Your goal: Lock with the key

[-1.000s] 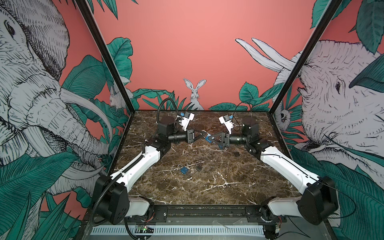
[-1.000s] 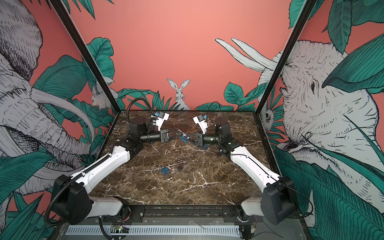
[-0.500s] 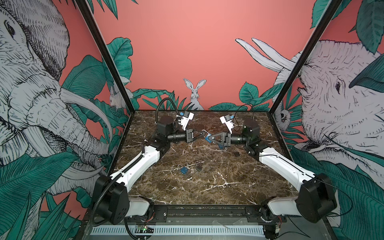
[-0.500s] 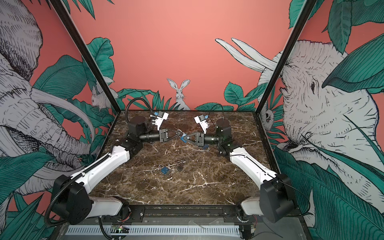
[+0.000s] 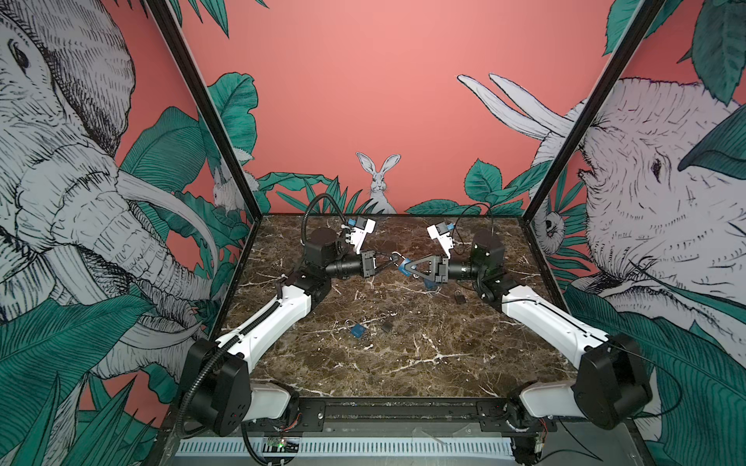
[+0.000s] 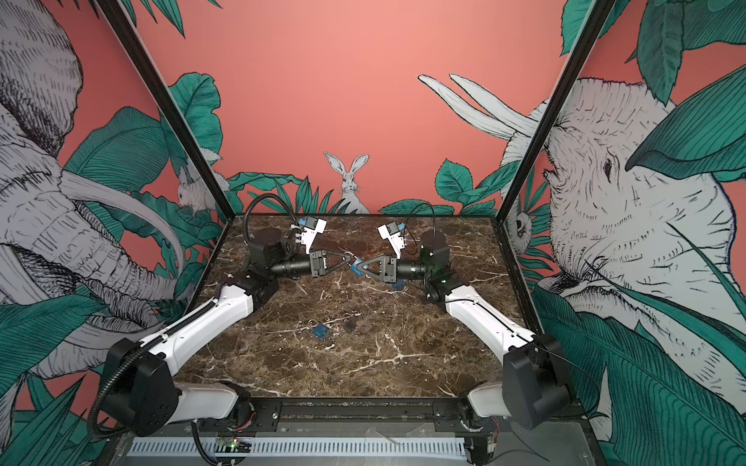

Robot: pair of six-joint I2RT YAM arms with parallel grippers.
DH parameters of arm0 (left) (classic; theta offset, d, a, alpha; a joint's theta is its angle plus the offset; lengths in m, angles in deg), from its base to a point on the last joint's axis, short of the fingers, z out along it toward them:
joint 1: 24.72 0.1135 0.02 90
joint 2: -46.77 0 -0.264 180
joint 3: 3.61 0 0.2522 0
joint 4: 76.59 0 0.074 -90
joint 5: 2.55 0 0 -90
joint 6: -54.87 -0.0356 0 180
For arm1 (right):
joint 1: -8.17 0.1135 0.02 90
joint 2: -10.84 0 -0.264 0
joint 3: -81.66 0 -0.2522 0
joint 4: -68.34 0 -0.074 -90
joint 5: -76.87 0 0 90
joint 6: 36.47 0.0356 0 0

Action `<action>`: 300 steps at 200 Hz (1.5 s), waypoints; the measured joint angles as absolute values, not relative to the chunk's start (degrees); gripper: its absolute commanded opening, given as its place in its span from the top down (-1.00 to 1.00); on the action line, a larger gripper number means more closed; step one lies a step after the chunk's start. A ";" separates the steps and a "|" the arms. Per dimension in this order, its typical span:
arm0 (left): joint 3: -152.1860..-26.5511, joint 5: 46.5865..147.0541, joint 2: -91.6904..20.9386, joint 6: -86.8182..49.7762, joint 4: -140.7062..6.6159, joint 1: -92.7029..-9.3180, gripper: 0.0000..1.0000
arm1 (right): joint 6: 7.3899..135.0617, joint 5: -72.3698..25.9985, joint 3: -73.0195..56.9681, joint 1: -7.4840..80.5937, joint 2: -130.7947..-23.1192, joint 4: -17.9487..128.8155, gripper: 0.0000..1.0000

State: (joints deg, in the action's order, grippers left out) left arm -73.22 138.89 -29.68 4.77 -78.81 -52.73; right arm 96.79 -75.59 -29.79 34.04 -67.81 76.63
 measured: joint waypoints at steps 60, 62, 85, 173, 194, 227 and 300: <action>-73.09 136.18 -29.18 4.79 -77.31 -53.82 1.00 | 94.13 -74.85 -29.79 33.97 -67.63 74.70 1.00; -73.09 136.07 -29.15 4.79 -77.22 -53.89 1.00 | 94.02 -74.82 -29.79 33.97 -67.61 74.55 1.00; -73.09 134.74 -29.00 4.82 -76.06 -54.61 1.00 | 92.99 -74.47 -29.79 33.97 -67.44 73.13 1.00; -71.45 129.53 -28.41 6.35 -76.30 -57.15 1.00 | 91.59 -73.97 -29.79 33.84 -67.33 70.20 1.00; -70.49 127.87 -28.28 7.20 -77.09 -58.24 1.00 | 91.42 -73.97 -29.93 33.71 -67.22 69.19 1.00; -68.85 123.76 -27.91 8.47 -78.42 -60.42 1.00 | 90.89 -74.23 -30.14 33.45 -67.11 67.21 1.00; -65.16 117.99 -26.09 10.63 -80.78 -63.55 1.00 | 89.03 -75.06 -30.17 33.41 -67.11 63.69 1.00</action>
